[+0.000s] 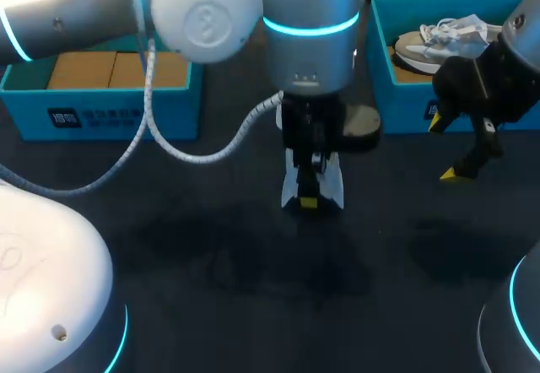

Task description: Take the shoe out of the shoebox, open the shoe tongue, remove and reinsert the insole, then place the shoe into the shoebox

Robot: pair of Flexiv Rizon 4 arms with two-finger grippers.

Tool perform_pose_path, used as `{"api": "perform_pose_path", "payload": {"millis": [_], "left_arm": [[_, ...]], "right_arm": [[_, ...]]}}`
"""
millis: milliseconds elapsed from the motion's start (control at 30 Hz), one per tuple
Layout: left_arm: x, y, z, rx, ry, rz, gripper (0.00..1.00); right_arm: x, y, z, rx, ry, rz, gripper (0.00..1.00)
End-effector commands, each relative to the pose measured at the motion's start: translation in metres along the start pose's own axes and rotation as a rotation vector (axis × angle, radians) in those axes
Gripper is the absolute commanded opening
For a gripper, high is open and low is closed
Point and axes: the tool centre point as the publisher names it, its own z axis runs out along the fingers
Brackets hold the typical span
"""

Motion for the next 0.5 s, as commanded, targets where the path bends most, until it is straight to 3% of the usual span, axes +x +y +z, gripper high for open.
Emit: {"api": "perform_pose_path", "payload": {"millis": [33,300,500], "left_arm": [[0.001,0.000,-0.022,-0.006,-0.011,-0.004,0.00],[0.001,0.000,-0.022,-0.006,-0.011,-0.004,0.00],[0.015,0.038,-0.035,0.002,-0.094,0.081,0.00]], "right_arm": [[-0.002,0.001,0.002,0.004,0.003,0.001,1.00],[-0.002,0.001,0.002,0.004,0.003,0.001,1.00],[-0.002,0.001,0.002,0.004,0.003,0.001,1.00]]}}
